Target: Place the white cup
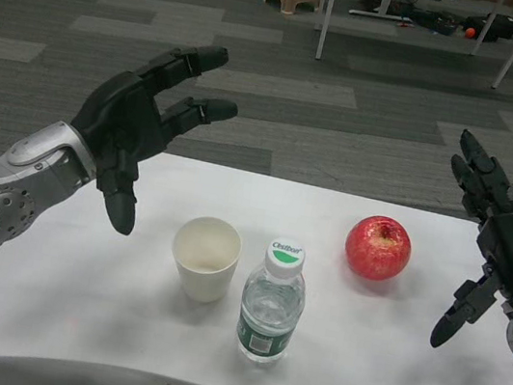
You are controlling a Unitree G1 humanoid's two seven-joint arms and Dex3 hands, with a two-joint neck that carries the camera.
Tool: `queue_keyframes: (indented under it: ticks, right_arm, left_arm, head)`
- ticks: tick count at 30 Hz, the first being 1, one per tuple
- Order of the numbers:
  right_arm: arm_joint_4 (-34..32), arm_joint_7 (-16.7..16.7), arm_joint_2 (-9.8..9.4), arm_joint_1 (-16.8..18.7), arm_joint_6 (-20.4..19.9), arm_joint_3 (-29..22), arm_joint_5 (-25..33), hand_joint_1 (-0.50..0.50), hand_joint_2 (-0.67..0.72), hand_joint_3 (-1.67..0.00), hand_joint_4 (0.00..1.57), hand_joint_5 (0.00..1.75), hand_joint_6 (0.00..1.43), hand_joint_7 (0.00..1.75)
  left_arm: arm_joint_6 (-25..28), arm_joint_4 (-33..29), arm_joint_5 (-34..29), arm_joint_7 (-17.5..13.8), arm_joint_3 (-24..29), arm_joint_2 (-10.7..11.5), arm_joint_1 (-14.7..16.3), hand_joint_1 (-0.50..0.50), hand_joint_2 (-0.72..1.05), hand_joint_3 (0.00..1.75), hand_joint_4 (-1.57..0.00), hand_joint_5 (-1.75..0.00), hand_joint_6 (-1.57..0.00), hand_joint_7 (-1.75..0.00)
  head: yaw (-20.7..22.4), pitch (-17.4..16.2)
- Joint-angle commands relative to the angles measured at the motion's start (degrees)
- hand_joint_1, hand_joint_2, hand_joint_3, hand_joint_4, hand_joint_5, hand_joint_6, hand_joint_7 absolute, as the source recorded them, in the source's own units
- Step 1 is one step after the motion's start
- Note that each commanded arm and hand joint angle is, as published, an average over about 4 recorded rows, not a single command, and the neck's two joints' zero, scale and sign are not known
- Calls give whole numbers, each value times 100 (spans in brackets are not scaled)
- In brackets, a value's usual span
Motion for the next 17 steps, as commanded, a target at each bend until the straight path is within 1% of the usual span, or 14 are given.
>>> queue_keyframes:
  ticks: [1,15,17]
  right_arm:
    - [-19,-19,-96,-95,-10,30,48,-17,66,0,0,0,0,0]
    - [-28,-19,-90,-95,-10,21,48,-17,66,0,0,0,0,0]
    - [-28,-19,-90,-95,-10,21,48,-17,68,0,0,0,0,0]
  left_arm:
    - [-62,-36,-30,11,58,14,45,-50,-64,9,0,-92,0,-63]
    - [-56,-36,-30,13,32,18,50,-50,-64,9,0,-92,0,-63]
    - [-54,-36,-30,17,32,17,51,-50,-64,9,0,-92,0,-63]
  head:
    - [-5,1]
    - [-21,28]
    - [-27,38]
